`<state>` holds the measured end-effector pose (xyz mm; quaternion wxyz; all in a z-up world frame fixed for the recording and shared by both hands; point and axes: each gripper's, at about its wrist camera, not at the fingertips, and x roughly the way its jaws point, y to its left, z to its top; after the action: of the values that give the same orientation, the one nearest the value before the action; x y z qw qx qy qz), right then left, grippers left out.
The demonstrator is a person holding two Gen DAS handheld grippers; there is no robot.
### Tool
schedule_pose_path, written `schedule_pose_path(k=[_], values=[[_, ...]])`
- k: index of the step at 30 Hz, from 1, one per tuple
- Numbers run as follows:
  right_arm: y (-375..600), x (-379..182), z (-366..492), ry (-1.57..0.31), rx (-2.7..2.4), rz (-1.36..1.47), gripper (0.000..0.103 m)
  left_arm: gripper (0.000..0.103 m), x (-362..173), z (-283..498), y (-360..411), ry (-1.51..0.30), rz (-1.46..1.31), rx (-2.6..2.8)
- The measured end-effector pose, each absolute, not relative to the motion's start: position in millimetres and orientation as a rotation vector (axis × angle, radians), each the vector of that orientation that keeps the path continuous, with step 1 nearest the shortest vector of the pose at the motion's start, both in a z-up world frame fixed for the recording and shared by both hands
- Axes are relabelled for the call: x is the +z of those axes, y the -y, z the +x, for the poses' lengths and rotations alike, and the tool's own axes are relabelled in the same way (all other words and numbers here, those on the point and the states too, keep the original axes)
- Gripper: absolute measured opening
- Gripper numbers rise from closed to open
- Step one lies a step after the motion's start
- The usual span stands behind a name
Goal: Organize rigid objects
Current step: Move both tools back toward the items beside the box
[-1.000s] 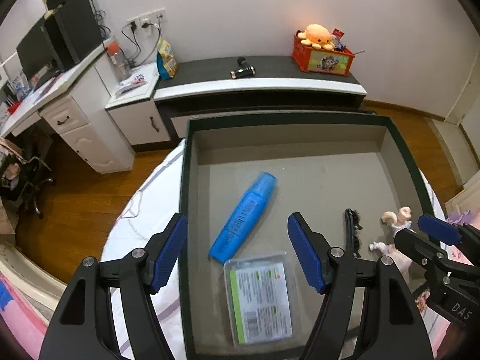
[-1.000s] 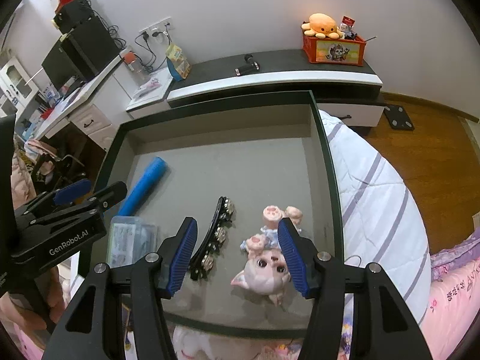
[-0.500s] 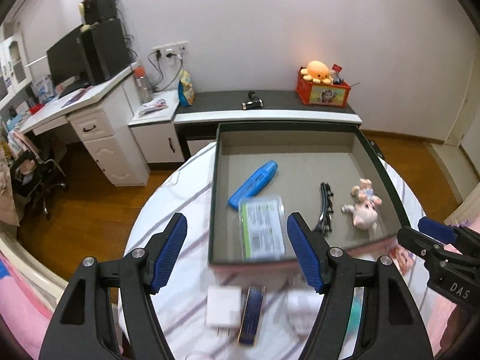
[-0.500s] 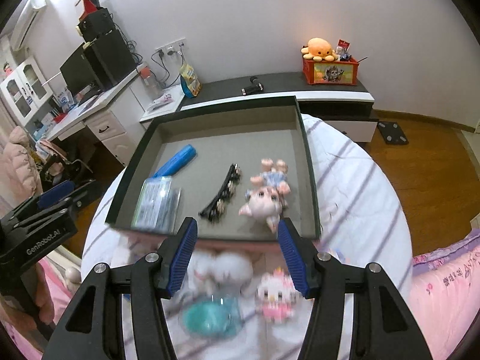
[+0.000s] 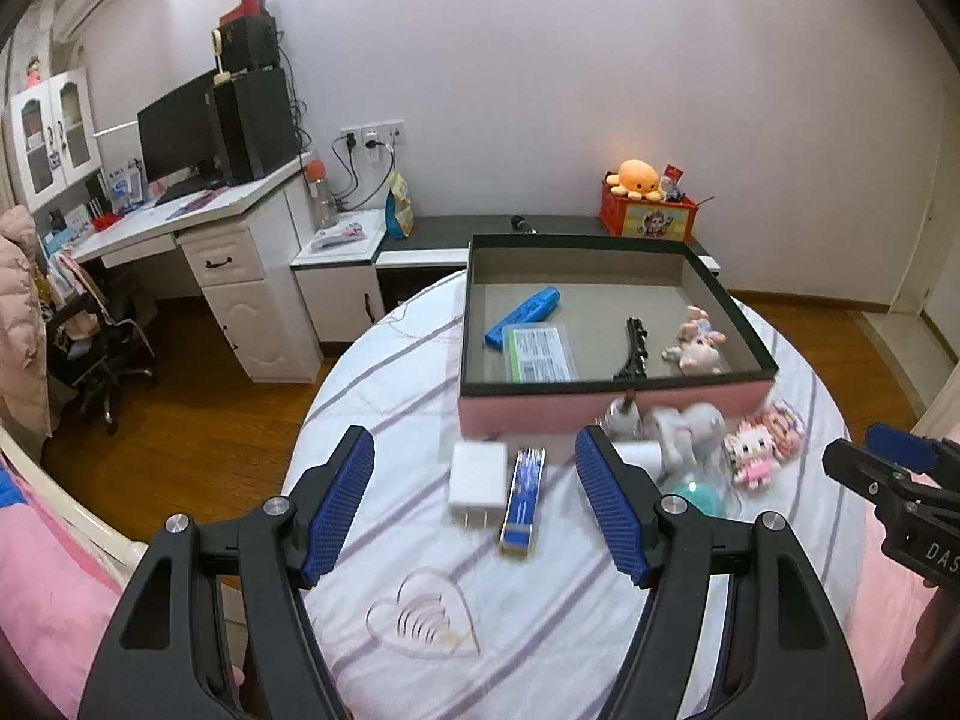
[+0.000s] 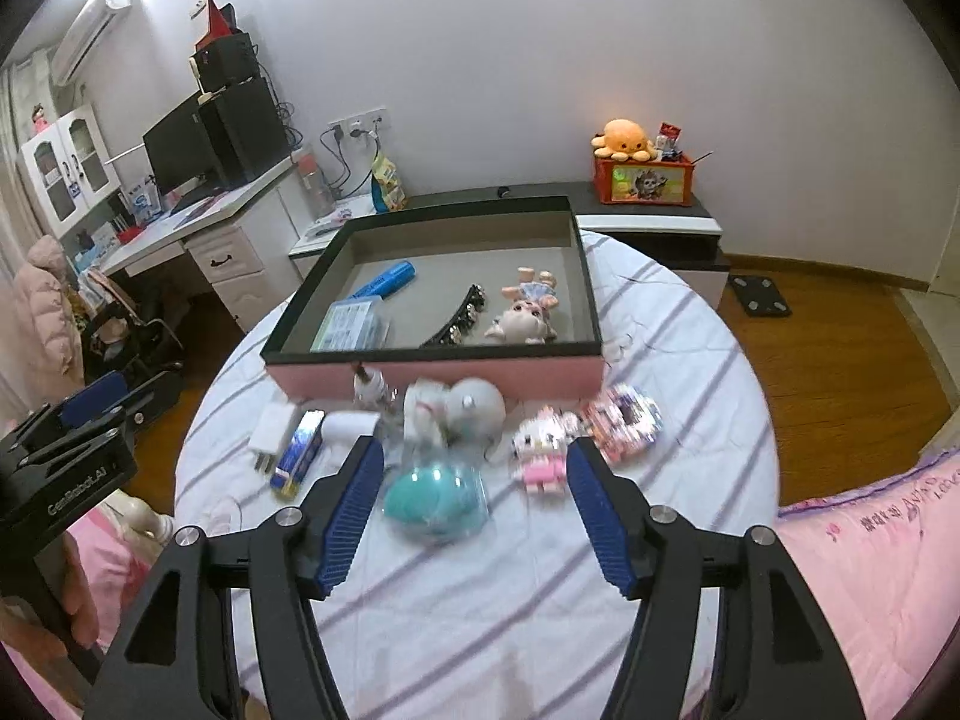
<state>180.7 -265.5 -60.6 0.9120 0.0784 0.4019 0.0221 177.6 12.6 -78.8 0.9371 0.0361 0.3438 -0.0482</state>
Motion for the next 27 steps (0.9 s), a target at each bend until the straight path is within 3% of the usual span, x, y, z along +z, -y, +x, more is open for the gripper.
schedule_pose_path(k=[4,8,27], values=[[258,-56,147,-0.795,0.043,0.139,0.066,0.071,-81,152,-17,-0.683,0.067,-0.112],[250,-52,123,-0.775,0.047,0.121,0.073,0.072,-81,126,-19,-0.647,0.076,-0.123],[245,-55,103,-0.795,0.041,0.124,0.074,0.078,-92,117,-19,-0.676,0.086,-0.102]])
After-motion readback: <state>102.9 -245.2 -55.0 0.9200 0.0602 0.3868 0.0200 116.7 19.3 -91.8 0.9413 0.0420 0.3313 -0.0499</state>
